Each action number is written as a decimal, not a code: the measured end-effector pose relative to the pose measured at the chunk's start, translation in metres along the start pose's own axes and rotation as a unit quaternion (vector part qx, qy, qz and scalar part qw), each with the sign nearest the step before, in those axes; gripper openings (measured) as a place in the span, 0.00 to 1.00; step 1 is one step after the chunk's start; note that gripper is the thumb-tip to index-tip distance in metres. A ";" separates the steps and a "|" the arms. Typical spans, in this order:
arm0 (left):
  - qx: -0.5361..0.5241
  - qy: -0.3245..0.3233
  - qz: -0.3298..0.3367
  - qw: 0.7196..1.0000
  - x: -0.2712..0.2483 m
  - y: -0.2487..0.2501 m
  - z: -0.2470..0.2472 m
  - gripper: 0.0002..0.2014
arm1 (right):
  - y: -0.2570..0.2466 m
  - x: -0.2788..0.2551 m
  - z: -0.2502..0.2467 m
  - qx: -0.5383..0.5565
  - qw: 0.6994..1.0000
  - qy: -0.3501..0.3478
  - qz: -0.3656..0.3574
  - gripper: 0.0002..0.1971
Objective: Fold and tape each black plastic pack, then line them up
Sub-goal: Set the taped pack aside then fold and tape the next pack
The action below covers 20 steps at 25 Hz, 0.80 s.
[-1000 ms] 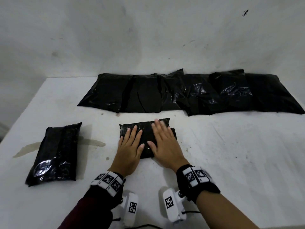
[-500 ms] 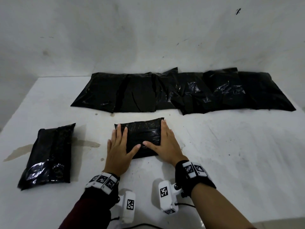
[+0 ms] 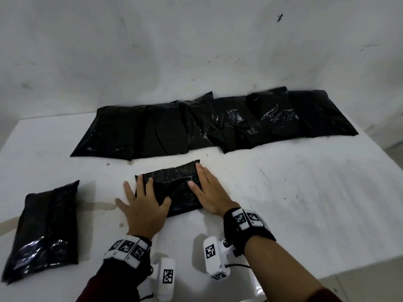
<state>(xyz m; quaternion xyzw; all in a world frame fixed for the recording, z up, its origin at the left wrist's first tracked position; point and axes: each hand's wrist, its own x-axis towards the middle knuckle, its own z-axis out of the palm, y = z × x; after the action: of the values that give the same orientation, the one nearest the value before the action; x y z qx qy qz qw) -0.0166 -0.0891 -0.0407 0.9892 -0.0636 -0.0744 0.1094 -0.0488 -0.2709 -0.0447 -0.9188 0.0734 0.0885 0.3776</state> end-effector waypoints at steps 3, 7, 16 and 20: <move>-0.002 0.042 0.077 0.996 0.005 0.022 0.000 0.35 | 0.012 0.000 -0.015 -0.045 0.998 0.053 0.000 0.28; 0.001 0.075 0.186 0.980 0.005 0.057 0.014 0.34 | 0.045 -0.008 -0.043 -0.205 0.976 0.057 0.049 0.27; -0.011 0.087 0.131 0.988 0.001 0.093 0.043 0.42 | 0.116 -0.037 -0.100 -0.227 0.969 0.021 0.091 0.27; 0.003 0.097 0.129 0.987 0.000 0.093 0.046 0.41 | 0.122 -0.036 -0.106 -0.216 0.972 0.017 0.089 0.27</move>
<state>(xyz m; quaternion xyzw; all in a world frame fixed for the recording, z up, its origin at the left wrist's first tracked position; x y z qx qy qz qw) -0.0341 -0.1883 -0.0647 0.9756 -0.1795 0.0366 0.1210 -0.0967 -0.4294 -0.0456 -0.9697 0.1403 0.1199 0.1600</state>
